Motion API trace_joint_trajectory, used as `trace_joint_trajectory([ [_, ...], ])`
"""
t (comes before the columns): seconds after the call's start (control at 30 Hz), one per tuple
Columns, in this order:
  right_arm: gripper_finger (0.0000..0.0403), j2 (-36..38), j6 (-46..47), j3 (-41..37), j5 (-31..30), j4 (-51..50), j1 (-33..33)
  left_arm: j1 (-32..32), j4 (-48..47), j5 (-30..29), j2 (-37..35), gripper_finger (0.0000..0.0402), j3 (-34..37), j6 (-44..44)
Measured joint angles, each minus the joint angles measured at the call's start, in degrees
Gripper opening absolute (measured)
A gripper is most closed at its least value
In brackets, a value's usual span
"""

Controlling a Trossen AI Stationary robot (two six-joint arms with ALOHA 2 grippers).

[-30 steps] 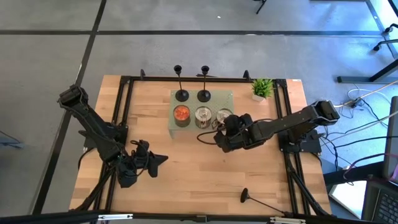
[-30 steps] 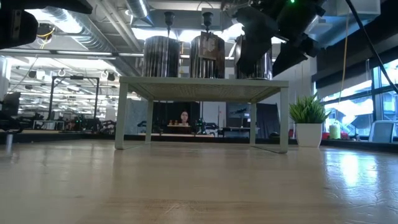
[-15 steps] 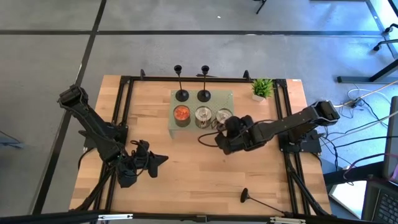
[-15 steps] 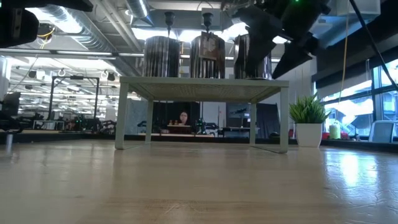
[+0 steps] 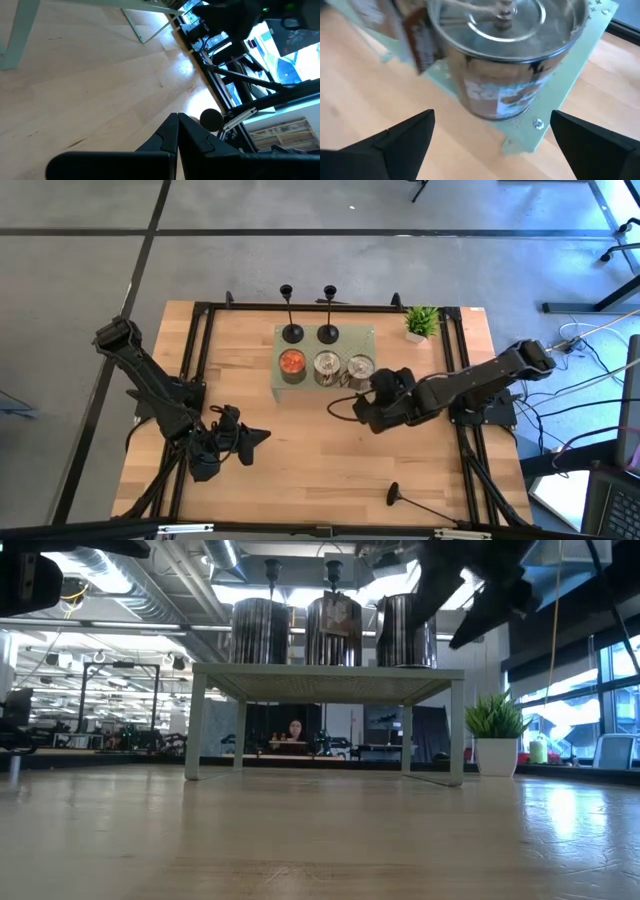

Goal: Pick & Place candle stick holders
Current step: Put the brown scented candle on the shelf aligned with the other brown scented candle

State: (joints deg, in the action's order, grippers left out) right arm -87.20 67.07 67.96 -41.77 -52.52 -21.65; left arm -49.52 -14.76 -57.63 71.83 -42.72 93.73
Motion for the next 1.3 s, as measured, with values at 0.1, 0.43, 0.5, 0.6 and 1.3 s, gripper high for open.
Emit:
trace_joint_trajectory([
  [0.1,0.0400,2.1,-0.5,0.7,0.0,-0.7,-1.8,0.0,0.0,0.0,0.0,0.0002,0.0,0.0],
  [0.43,0.0400,5.2,-6.7,9.0,8.1,-0.6,-6.8,-0.4,5.0,1.5,0.0,0.0002,0.0,-3.7],
  [0.5,0.0400,5.2,-6.9,10.4,12.7,1.5,-7.0,-0.7,7.3,2.1,0.0,0.0002,0.0,-5.9],
  [0.6,0.0400,5.2,-7.1,10.9,21.6,6.1,-7.0,-1.2,10.0,1.8,0.0,0.0002,0.0,-8.5],
  [1.3,0.0400,4.9,-24.7,11.1,37.6,74.5,-8.0,-1.2,16.0,0.3,0.0,0.0002,0.0,-16.1],
])
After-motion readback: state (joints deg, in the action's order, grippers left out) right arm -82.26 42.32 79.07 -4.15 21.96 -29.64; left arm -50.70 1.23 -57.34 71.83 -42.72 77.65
